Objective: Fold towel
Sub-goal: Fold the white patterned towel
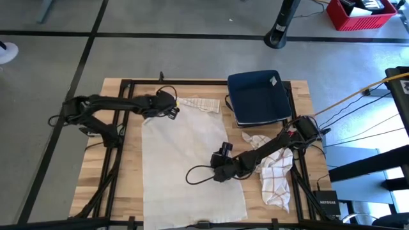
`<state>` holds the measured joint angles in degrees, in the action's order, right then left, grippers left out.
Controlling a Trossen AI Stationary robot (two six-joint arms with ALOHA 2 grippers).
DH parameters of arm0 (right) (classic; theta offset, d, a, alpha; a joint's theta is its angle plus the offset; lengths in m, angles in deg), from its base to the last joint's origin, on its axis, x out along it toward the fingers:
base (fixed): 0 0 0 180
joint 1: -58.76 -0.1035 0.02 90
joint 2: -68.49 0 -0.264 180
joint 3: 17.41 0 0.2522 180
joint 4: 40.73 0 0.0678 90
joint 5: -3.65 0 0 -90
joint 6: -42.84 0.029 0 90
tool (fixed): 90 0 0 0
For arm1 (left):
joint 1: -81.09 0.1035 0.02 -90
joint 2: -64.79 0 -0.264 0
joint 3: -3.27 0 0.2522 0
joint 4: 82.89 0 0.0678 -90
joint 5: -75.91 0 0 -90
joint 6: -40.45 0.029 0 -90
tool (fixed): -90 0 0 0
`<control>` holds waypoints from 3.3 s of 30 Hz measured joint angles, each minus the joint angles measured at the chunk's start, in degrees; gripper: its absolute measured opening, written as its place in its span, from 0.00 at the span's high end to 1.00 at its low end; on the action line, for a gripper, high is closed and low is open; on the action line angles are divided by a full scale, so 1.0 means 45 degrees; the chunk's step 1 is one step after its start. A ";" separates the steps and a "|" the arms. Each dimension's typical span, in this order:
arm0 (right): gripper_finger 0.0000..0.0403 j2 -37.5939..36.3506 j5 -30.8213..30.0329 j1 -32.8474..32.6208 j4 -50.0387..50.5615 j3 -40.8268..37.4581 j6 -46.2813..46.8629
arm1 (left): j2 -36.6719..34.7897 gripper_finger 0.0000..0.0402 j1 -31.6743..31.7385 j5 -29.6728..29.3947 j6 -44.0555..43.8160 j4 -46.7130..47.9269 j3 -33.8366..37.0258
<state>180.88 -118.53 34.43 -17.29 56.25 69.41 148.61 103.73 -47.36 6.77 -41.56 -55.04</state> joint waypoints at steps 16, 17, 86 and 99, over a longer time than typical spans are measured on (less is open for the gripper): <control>0.38 0.0022 -0.0070 -0.0012 0.0029 -0.0013 0.0000 | 0.1860 0.62 0.2056 -0.2727 0.1409 0.1172 0.0000; 0.38 0.0022 -0.0039 -0.0012 0.0029 -0.0012 0.0000 | 0.1801 0.62 0.2333 -0.2969 0.1590 0.1598 0.0000; 0.40 -0.0163 0.3762 0.9420 0.2025 0.1787 -1.2162 | -0.2231 0.62 -1.0864 0.2676 -0.7480 -0.3303 0.4469; 0.90 -0.0250 0.2247 0.9430 0.1447 0.1787 -1.2352 | -0.2231 0.62 -1.0858 0.2408 -0.7526 -0.3310 0.4469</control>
<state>179.75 -108.42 76.87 -10.78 64.30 13.83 138.57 54.87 -36.52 -27.10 -56.46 -34.93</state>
